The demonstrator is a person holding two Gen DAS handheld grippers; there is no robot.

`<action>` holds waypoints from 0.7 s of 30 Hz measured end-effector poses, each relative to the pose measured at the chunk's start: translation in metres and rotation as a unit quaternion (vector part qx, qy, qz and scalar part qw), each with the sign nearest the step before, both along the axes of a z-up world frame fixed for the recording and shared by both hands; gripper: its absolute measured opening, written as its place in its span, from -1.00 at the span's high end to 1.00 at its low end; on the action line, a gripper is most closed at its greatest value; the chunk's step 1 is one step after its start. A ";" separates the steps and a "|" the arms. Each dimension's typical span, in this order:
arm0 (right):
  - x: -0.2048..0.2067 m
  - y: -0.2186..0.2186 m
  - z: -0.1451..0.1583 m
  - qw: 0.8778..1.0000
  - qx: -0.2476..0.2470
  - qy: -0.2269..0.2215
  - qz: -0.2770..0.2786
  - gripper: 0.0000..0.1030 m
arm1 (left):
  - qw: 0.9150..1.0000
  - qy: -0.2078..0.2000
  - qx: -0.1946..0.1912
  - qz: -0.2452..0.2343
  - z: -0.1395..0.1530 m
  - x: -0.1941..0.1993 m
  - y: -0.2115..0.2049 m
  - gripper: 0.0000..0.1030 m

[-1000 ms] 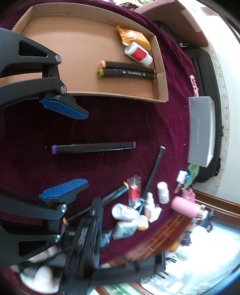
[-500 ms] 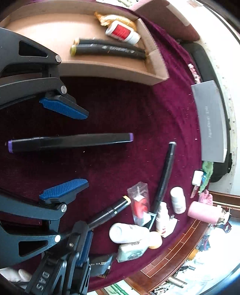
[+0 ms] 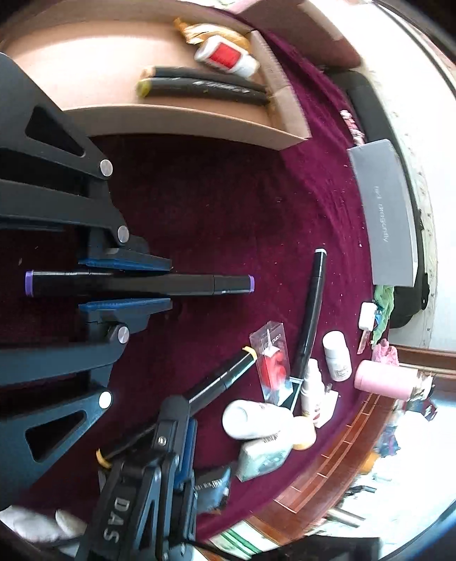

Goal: Organize objects
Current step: 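Grasp the purple-capped marker with the left tool while the right tool grasps a yellow-capped marker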

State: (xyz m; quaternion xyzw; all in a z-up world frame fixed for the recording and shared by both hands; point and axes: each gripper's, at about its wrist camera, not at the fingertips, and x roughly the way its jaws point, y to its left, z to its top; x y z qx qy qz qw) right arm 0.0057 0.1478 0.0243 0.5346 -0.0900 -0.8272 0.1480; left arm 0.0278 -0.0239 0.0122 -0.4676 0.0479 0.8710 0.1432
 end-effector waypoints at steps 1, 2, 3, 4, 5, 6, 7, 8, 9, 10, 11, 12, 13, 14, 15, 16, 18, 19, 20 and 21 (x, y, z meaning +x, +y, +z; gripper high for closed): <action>0.000 0.000 0.000 1.000 0.002 0.001 -0.001 0.70 | 1.000 -0.003 0.011 0.002 0.000 0.002 -0.003 0.78; 0.000 -0.001 0.000 1.000 0.005 0.001 -0.001 0.69 | 1.000 -0.004 0.018 0.003 0.000 0.003 -0.004 0.78; 0.000 -0.003 0.000 1.000 0.010 0.003 0.000 0.69 | 1.000 -0.006 0.025 0.004 0.000 0.005 -0.005 0.78; 0.001 -0.005 0.001 1.000 0.016 0.005 0.001 0.67 | 0.999 -0.007 0.032 0.006 0.001 0.008 -0.007 0.78; 0.002 -0.008 0.001 1.000 0.023 0.009 0.003 0.66 | 0.999 -0.007 0.038 0.006 0.002 0.011 -0.009 0.78; 0.003 -0.012 0.001 0.999 0.037 0.016 0.007 0.66 | 0.999 -0.007 0.042 0.005 0.004 0.014 -0.010 0.78; 0.004 -0.015 0.001 0.998 0.050 0.022 0.010 0.66 | 0.999 -0.006 0.047 0.006 0.007 0.017 -0.012 0.78; 0.007 -0.019 0.001 0.997 0.069 0.031 0.016 0.66 | 0.999 -0.005 0.053 0.007 0.009 0.019 -0.014 0.78; 0.010 -0.026 0.001 0.995 0.092 0.042 0.022 0.66 | 0.998 -0.004 0.061 0.008 0.012 0.022 -0.016 0.78; 0.012 -0.030 0.001 0.993 0.108 0.051 0.026 0.66 | 0.998 -0.002 0.067 0.008 0.014 0.024 -0.018 0.78; 0.015 -0.034 0.001 0.990 0.123 0.060 0.029 0.66 | 0.997 0.002 0.072 0.009 0.018 0.028 -0.021 0.78; 0.017 -0.036 0.001 0.988 0.133 0.067 0.027 0.66 | 0.997 0.007 0.076 0.008 0.022 0.031 -0.023 0.78; 0.017 -0.035 0.001 0.988 0.133 0.069 0.025 0.70 | 0.997 0.012 0.080 0.008 0.026 0.034 -0.026 0.78; 0.017 -0.033 0.001 0.989 0.129 0.067 0.021 0.76 | 0.996 0.017 0.085 0.009 0.030 0.037 -0.030 0.78; 0.016 -0.029 0.001 0.991 0.116 0.062 0.016 0.76 | 0.996 0.020 0.089 0.009 0.033 0.039 -0.033 0.78; 0.015 -0.024 0.002 0.994 0.095 0.054 0.011 0.76 | 0.995 0.022 0.094 0.009 0.035 0.041 -0.037 0.78; 0.013 -0.015 0.003 0.998 0.059 0.037 0.005 0.76 | 0.994 0.027 0.103 0.012 0.039 0.044 -0.044 0.78; 0.013 -0.012 0.004 0.998 0.049 0.033 0.000 0.76 | 0.994 0.030 0.109 0.012 0.041 0.045 -0.047 0.78; 0.013 -0.011 0.005 0.999 0.042 0.030 -0.002 0.76 | 0.993 0.032 0.115 0.012 0.043 0.046 -0.050 0.78; 0.014 -0.010 0.007 0.999 0.031 0.027 -0.002 0.76 | 0.992 0.033 0.121 0.013 0.045 0.048 -0.054 0.78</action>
